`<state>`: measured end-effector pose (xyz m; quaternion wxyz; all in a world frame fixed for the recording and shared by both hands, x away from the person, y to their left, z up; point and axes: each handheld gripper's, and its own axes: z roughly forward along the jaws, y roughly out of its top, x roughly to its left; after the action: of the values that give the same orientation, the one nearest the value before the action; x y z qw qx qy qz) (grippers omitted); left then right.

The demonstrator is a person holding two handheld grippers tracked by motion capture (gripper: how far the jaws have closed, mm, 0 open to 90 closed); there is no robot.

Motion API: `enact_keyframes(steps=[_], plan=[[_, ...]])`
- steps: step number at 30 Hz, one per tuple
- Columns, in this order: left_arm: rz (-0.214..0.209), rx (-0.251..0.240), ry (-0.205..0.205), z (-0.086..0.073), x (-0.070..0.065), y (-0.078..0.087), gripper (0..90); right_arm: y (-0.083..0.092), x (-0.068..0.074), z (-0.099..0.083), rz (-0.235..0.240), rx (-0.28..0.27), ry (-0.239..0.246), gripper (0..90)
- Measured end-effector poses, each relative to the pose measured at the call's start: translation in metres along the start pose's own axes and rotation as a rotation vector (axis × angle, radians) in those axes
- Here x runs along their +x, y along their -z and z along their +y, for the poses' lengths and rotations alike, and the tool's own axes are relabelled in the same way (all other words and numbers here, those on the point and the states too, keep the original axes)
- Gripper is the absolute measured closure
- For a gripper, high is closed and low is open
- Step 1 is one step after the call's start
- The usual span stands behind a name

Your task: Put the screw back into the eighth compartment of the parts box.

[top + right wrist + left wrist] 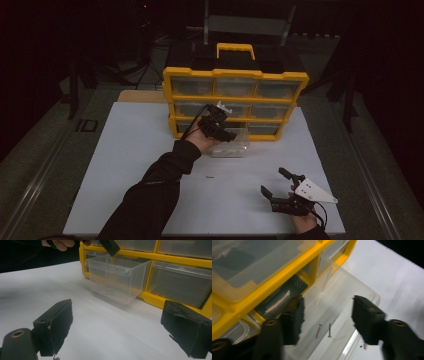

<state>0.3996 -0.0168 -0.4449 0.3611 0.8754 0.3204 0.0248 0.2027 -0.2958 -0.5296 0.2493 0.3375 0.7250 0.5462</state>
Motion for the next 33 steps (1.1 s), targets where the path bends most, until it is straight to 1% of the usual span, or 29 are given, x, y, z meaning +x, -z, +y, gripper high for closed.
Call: enact_keyframes(steps=[1,2,4,5,6,7,8,9,10,11,12,13,15,16,17,18,19,21,22,23,24,25,27,28,29,31,32,33], plan=[[0.004,-0.004,-0.003,0.000,0.000,0.001,32.9,0.000,0.000,0.000,0.000,0.000,-0.001,10.8],[-0.007,-0.008,-0.003,0.000,-0.001,0.003,29.1,0.000,0.000,0.000,-0.001,0.000,-0.001,10.8],[0.004,-0.021,-0.015,0.000,-0.002,0.008,24.0,0.000,0.000,0.000,0.000,0.000,-0.001,10.8],[-0.014,-0.023,-0.023,0.000,-0.003,0.011,20.2,0.000,0.000,0.000,0.000,0.001,-0.001,10.7],[-0.007,-0.026,-0.022,-0.001,-0.004,0.013,16.7,0.000,0.000,0.000,0.000,0.001,-0.001,10.7],[-0.010,-0.028,-0.028,-0.001,-0.005,0.016,13.4,0.000,0.000,0.000,0.000,0.002,0.000,10.8],[-0.022,-0.032,-0.033,-0.002,-0.005,0.018,11.9,0.000,0.000,0.000,0.000,0.002,0.001,10.8],[-0.018,-0.033,-0.033,-0.002,-0.006,0.021,7.5,0.000,0.000,0.000,0.001,0.002,0.002,10.8],[-0.018,-0.033,-0.033,-0.002,-0.006,0.021,5.5,0.000,0.000,0.000,0.001,0.002,0.002,10.8],[-0.043,-0.038,-0.039,-0.004,-0.007,0.024,2.3,-0.001,0.000,0.000,0.001,0.002,0.002,10.8],[-0.031,-0.041,-0.048,-0.005,-0.008,0.028,1.6,-0.001,0.000,0.000,0.001,0.003,0.001,10.8],[-0.051,-0.047,-0.056,-0.007,-0.008,0.031,1.6,-0.001,0.001,0.000,0.001,0.003,0.002,10.8],[-0.046,-0.050,-0.058,-0.008,-0.008,0.033,0.5,-0.001,0.001,0.000,0.000,0.003,0.003,10.8],[-0.055,-0.059,-0.064,-0.012,-0.009,0.040,0.5,-0.001,0.001,0.000,0.001,0.002,0.004,10.7],[-0.042,-0.066,-0.060,-0.014,-0.009,0.042,0.5,-0.001,0.001,0.000,0.001,0.002,0.004,10.8],[-0.052,-0.070,-0.060,-0.015,-0.009,0.044,0.5,-0.001,0.001,0.000,0.001,0.002,0.003,10.7],[-0.053,-0.074,-0.067,-0.018,-0.008,0.048,0.5,-0.001,0.001,0.000,0.002,0.002,0.002,10.8],[-0.046,-0.078,-0.064,-0.019,-0.008,0.049,0.5,-0.001,0.001,0.000,0.001,0.003,0.003,10.8],[-0.055,-0.082,-0.072,-0.024,-0.007,0.053,0.5,-0.001,0.001,0.000,0.002,0.002,0.006,10.8],[-0.052,-0.085,-0.073,-0.026,-0.006,0.056,0.5,-0.001,0.001,0.000,0.003,0.001,0.006,10.8],[-0.063,-0.088,-0.075,-0.028,-0.006,0.057,0.5,-0.001,0.001,0.000,0.002,0.002,0.006,10.7],[-0.063,-0.088,-0.075,-0.028,-0.006,0.057,0.5,-0.001,0.001,0.000,0.002,0.002,0.006,10.7],[-0.068,-0.089,-0.088,-0.037,-0.005,0.063,0.5,-0.001,0.001,0.000,0.003,0.003,0.003,10.8],[-0.060,-0.089,-0.092,-0.040,-0.005,0.064,0.5,-0.001,0.001,0.000,0.003,0.001,0.005,10.8],[-0.069,-0.092,-0.094,-0.042,-0.005,0.065,0.5,-0.002,0.002,0.000,0.004,0.001,0.004,10.8],[-0.070,-0.092,-0.092,-0.044,-0.005,0.066,0.6,-0.002,0.002,0.000,0.005,0.001,0.005,10.7],[-0.077,-0.096,-0.092,-0.049,-0.004,0.067,0.6,-0.002,0.002,0.000,0.006,0.004,0.007,10.8],[-0.073,-0.093,-0.091,-0.051,-0.004,0.068,0.6,-0.002,0.002,0.000,0.006,0.003,0.007,10.7]])
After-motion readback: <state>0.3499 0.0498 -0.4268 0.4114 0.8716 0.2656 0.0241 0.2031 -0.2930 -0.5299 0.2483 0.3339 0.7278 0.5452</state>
